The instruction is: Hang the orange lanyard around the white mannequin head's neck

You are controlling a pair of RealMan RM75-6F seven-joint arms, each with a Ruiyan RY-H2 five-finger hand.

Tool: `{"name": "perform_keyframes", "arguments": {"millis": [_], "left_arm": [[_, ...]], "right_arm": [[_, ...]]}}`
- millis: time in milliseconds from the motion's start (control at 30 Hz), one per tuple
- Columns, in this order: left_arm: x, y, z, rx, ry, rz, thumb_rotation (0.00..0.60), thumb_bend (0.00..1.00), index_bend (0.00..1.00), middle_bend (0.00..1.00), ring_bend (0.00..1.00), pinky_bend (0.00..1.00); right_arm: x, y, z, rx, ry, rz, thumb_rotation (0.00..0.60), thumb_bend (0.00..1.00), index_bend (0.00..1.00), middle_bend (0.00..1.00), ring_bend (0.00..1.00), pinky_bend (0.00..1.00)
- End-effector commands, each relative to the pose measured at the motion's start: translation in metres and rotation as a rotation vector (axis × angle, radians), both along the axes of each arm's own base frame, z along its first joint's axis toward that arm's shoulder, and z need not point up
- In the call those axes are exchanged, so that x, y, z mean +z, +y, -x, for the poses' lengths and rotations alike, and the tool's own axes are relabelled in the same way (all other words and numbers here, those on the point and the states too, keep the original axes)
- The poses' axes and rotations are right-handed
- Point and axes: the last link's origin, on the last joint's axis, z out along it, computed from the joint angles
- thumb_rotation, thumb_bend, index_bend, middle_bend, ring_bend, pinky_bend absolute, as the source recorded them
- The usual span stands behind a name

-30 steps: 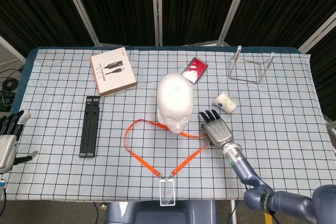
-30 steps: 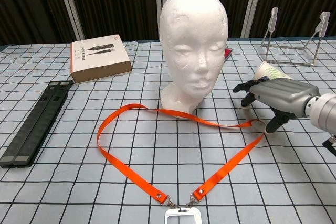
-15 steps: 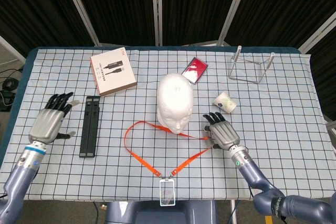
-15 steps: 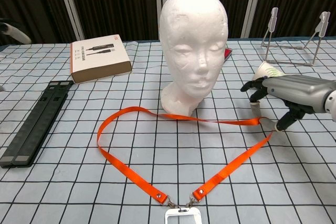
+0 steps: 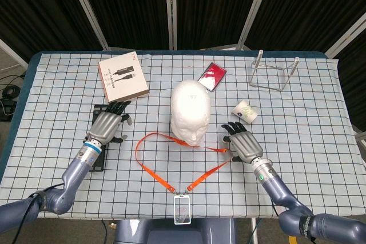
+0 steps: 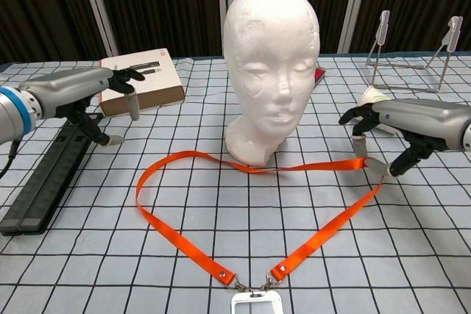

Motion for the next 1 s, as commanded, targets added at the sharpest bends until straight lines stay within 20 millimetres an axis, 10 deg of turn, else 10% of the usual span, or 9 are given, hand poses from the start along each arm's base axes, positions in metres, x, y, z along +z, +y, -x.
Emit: {"name": "perform_keyframes", "arguments": {"millis": [33,567,1000], "left_arm": [[-0.023,0.002,-0.007,-0.008,-0.010,0.032,0.600,0.30,0.44,0.00,0.00,0.00],[-0.073,0.014,-0.022,0.028,0.009,0.104,0.600,0.33,0.44,0.00,0.00,0.00],[-0.072,0.016,-0.030,0.011,-0.033,0.089,0.600,0.34,0.45,0.00,0.00,0.00]], "right_arm": [[0.002,-0.001,0.001,-0.002,-0.003,-0.001,0.600,0.51,0.72,0.11,0.00,0.00],[0.004,-0.006,0.008,-0.026,-0.027,-0.014,0.600,0.51,0.73,0.11,0.00,0.00],[0.002,-0.006,0.006,-0.014,-0.036,-0.023,0.600,0.51,0.73,0.11,0.00,0.00]]}}
